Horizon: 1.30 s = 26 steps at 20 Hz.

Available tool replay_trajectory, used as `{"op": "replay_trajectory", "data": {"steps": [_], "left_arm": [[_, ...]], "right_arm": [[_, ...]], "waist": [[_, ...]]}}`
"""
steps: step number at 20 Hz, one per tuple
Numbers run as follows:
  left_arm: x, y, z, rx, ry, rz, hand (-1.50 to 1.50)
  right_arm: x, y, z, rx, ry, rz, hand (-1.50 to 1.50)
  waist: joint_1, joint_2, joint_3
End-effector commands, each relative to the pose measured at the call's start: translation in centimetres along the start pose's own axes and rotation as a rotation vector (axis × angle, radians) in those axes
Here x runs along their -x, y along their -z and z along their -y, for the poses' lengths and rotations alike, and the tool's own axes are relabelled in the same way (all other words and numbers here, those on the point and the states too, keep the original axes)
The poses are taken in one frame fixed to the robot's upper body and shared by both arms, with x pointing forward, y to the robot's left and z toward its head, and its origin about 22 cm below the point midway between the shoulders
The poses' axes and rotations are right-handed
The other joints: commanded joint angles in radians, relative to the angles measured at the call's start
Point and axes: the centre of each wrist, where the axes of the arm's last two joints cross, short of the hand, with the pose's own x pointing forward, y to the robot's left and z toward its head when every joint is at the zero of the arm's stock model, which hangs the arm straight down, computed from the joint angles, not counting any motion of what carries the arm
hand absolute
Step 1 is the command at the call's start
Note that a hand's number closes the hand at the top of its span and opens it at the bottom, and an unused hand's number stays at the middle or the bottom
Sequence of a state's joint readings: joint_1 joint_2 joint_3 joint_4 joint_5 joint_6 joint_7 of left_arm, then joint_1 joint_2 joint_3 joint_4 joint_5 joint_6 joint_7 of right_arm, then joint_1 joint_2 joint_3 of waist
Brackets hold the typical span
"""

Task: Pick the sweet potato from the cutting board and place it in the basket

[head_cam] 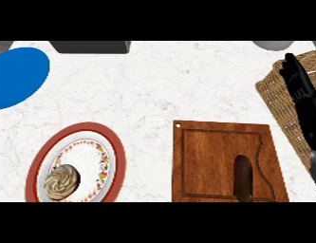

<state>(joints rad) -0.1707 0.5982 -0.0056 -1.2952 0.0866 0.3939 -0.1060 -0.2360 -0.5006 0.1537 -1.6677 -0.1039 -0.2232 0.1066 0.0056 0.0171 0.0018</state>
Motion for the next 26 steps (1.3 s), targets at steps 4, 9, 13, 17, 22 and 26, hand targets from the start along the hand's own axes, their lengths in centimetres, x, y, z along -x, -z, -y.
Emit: {"op": "replay_trajectory", "data": {"steps": [4,9,13,17,22,26], "left_arm": [[-1.6,-3.0,5.8,0.146,-0.282,-0.028,0.00],[-4.3,-5.0,10.1,0.290,-0.500,-0.023,0.00],[-4.5,-6.0,10.7,0.286,-0.518,-0.046,0.00],[-3.7,-6.5,10.4,0.284,-0.500,-0.054,0.00],[-3.8,-6.7,10.0,0.256,-0.496,-0.058,0.00],[-3.9,-6.6,9.9,0.247,-0.494,-0.050,0.00]], "right_arm": [[-0.4,-3.7,-2.0,0.182,-0.239,0.001,1.50],[2.1,-7.4,-8.2,-0.012,-0.479,0.010,1.50],[4.7,-8.5,-11.4,0.216,-0.564,-0.058,-1.50],[6.6,-7.9,-10.7,0.378,-0.729,-0.165,-1.50],[7.5,-7.1,-7.5,0.467,-1.005,-0.327,-1.50],[7.4,-7.8,-9.4,0.410,-1.141,-0.534,-1.50]], "waist": [[-0.046,-0.037,-0.008],[0.001,-0.028,-0.010],[-0.005,-0.030,-0.007],[-0.035,-0.037,-0.016],[-0.072,-0.054,-0.026],[-0.062,-0.044,-0.027]]}}
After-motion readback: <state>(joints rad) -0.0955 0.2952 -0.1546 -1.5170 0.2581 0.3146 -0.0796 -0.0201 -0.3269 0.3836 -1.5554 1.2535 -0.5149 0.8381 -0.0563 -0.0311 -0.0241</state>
